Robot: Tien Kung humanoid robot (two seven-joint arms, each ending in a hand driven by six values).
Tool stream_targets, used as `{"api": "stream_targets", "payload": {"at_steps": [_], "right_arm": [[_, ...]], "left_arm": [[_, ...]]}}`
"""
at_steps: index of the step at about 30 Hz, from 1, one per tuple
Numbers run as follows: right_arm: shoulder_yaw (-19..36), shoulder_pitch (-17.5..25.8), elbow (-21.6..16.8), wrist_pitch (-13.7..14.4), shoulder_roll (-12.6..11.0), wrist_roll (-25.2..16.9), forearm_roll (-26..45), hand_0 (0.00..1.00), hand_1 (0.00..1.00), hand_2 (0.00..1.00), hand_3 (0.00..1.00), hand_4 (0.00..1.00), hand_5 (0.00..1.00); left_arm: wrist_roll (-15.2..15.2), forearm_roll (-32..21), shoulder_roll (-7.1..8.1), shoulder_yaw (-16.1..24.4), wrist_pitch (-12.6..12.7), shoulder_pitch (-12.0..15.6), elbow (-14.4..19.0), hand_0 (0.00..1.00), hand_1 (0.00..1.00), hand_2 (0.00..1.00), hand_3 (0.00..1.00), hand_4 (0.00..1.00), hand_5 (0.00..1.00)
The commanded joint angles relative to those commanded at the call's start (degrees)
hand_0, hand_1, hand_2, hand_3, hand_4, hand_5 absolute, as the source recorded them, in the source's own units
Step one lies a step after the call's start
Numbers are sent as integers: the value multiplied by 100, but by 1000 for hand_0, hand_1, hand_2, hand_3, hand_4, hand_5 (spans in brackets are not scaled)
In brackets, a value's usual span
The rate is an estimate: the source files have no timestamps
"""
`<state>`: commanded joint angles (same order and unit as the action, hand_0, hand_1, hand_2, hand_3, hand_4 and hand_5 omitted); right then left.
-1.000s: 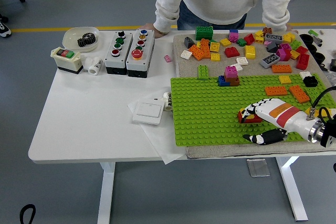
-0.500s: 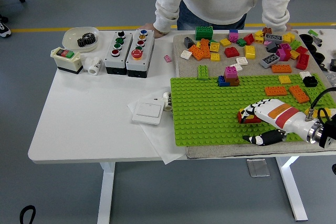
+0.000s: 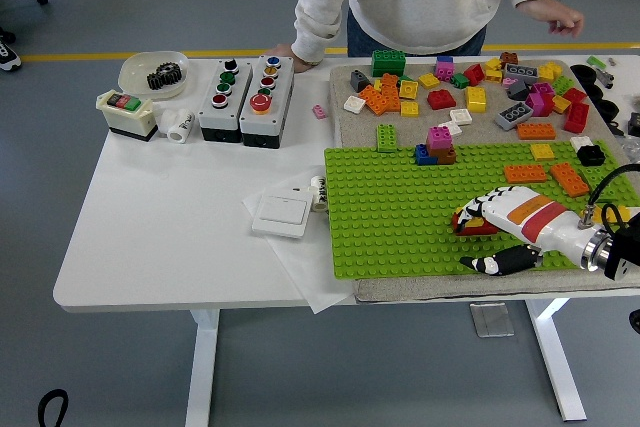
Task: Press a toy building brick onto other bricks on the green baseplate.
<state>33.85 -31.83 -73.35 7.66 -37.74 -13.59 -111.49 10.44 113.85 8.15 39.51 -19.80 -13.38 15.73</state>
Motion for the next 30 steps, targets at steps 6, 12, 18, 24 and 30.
{"api": "stream_targets", "payload": {"at_steps": [6,12,18,24,30], "right_arm": [[18,8,-18,-7,-39,15,-16,754,713,752,634,777,539],[30,18,-43,-24,-50,25,-13,747,709,752,634,778,539],[34,38,-50,-41,-49,37,-6,741,702,750,635,779,539],[37,39,-28,-29,-25,39,-14,719,685,744,638,780,538],[35,37,-2,-2,-18,42,-42,635,639,734,656,782,534]], "left_arm": [[0,-6,3,-2,-1,-5,-1,766,764,730,599,670,601],[0,-6,4,-6,-7,-8,0,767,763,731,599,670,601],[-6,-17,7,-16,-6,-13,-1,767,762,731,599,670,601],[-7,-24,7,-21,-11,-13,-1,766,762,729,599,670,601],[-8,-26,9,-22,-20,-15,1,765,762,729,599,670,601]]}}
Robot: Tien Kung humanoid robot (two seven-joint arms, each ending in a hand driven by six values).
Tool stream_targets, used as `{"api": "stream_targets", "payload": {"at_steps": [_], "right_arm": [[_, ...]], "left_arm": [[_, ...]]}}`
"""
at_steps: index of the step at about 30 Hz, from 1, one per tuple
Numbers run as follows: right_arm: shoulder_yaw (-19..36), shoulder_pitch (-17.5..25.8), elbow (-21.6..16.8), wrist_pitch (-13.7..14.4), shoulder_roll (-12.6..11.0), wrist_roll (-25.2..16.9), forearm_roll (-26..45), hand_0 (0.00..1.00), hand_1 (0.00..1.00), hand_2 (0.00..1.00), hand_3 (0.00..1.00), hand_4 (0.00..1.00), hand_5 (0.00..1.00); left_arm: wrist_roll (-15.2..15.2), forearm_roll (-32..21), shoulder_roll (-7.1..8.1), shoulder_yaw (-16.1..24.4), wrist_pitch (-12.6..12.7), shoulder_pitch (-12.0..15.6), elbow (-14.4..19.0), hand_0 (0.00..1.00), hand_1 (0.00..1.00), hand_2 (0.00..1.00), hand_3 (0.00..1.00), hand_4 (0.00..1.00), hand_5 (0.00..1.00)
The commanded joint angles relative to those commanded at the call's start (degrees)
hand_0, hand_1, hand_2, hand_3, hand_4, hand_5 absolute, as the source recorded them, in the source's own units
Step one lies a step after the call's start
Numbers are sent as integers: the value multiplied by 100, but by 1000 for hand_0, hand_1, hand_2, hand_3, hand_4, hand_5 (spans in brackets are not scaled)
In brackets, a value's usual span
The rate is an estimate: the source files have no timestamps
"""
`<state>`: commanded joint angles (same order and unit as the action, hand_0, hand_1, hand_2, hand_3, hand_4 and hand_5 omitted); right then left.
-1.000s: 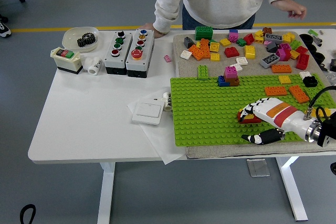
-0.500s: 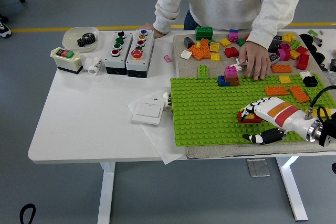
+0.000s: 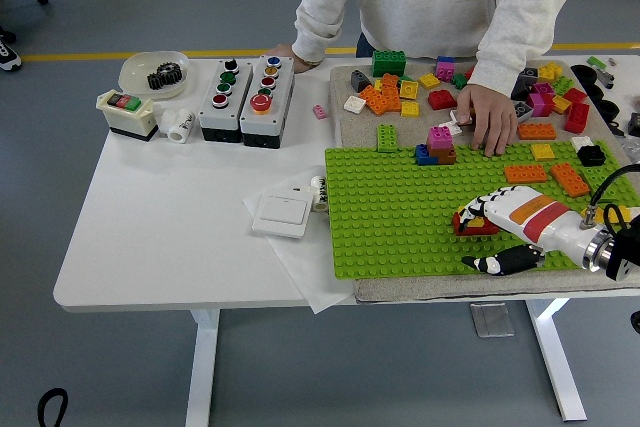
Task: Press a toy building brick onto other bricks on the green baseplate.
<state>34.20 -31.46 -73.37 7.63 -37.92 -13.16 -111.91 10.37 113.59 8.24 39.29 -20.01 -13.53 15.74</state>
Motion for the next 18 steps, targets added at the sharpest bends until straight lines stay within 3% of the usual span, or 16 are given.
{"api": "stream_targets", "payload": {"at_steps": [18], "right_arm": [[-17,-18,-30,-12,41,15,-26,608,630,730,667,788,532]], "left_arm": [[-5,-6,4,-6,-3,-6,0,764,760,728,599,670,600]]}}
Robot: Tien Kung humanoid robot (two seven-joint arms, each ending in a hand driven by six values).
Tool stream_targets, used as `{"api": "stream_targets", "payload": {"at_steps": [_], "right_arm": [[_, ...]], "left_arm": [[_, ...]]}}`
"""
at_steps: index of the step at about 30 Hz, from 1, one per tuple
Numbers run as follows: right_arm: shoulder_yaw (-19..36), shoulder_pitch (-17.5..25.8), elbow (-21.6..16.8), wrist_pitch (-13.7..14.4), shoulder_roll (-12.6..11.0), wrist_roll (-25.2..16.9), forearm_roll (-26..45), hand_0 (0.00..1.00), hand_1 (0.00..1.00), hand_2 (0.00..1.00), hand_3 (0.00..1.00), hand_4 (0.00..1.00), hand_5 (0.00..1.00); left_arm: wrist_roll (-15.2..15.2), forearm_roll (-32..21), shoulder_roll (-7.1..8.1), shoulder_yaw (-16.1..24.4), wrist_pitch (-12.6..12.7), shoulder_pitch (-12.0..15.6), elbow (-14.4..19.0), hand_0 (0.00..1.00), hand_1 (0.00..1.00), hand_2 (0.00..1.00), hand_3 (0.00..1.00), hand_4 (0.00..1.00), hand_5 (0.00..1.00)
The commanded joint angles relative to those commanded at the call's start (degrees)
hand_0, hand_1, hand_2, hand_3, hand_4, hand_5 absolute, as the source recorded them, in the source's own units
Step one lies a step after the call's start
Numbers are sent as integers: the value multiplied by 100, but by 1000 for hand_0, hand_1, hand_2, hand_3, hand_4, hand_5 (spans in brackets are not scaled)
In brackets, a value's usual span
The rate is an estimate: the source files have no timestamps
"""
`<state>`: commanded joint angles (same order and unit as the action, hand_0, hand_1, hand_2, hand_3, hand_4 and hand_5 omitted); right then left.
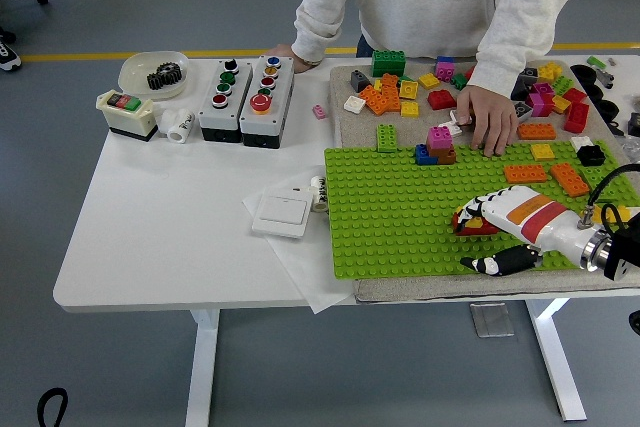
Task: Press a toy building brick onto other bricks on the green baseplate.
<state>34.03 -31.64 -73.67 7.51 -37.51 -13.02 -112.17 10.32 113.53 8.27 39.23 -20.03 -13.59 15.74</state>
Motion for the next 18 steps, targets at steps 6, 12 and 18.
{"api": "stream_targets", "payload": {"at_steps": [6,12,18], "right_arm": [[-8,-3,31,-4,58,12,-16,606,628,731,675,793,528],[-2,18,31,-13,68,48,-59,603,628,731,683,797,527],[-13,29,30,-19,85,62,-75,603,628,731,683,798,525]], "left_arm": [[0,-3,-1,-3,-8,5,2,765,760,729,599,671,600],[4,4,0,4,-23,20,4,764,759,728,599,671,599],[10,25,1,13,-43,28,7,764,760,727,599,669,597]]}}
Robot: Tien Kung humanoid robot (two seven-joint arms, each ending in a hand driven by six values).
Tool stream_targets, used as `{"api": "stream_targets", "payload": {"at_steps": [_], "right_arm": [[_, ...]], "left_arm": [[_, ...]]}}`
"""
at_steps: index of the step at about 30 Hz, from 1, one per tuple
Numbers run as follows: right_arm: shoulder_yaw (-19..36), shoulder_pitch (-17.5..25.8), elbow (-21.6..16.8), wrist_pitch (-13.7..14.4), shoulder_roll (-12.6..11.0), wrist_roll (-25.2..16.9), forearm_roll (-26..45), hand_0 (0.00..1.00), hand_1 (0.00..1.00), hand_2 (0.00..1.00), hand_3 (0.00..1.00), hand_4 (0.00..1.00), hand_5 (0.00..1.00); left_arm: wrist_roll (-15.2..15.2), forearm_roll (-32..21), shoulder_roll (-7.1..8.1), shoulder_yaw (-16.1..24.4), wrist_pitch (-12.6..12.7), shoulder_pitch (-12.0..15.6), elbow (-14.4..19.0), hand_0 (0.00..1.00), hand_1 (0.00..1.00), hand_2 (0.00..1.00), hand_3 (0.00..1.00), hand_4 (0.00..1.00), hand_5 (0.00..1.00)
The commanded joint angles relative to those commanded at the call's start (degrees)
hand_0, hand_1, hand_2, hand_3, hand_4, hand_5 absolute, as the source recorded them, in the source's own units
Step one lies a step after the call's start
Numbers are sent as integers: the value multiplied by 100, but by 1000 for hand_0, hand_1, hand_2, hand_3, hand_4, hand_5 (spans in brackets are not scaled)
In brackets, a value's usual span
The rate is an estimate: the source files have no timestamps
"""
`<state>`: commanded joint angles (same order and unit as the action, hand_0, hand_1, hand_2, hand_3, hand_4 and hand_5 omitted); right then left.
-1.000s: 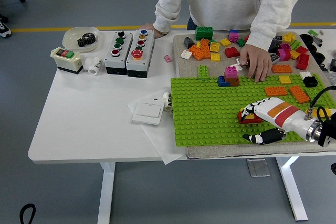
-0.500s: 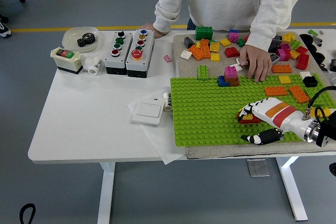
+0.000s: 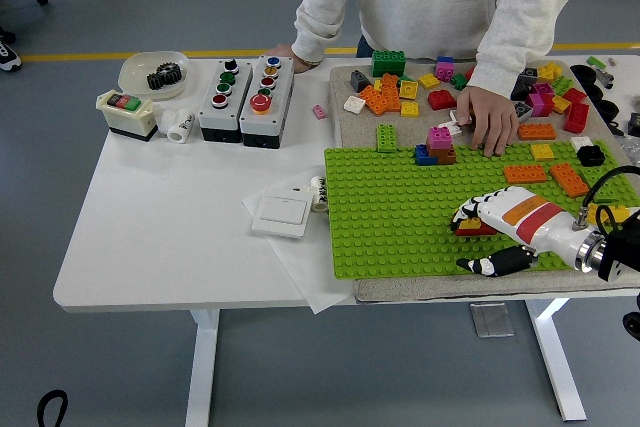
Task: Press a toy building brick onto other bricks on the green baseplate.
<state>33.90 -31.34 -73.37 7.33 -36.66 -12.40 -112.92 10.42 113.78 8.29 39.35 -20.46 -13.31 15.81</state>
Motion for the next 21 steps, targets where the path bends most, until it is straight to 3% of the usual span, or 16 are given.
{"api": "stream_targets", "payload": {"at_steps": [21], "right_arm": [[160,41,-121,40,-50,12,27,602,628,730,684,801,526]], "left_arm": [[-14,46,1,19,-10,15,0,766,760,728,598,669,597]]}}
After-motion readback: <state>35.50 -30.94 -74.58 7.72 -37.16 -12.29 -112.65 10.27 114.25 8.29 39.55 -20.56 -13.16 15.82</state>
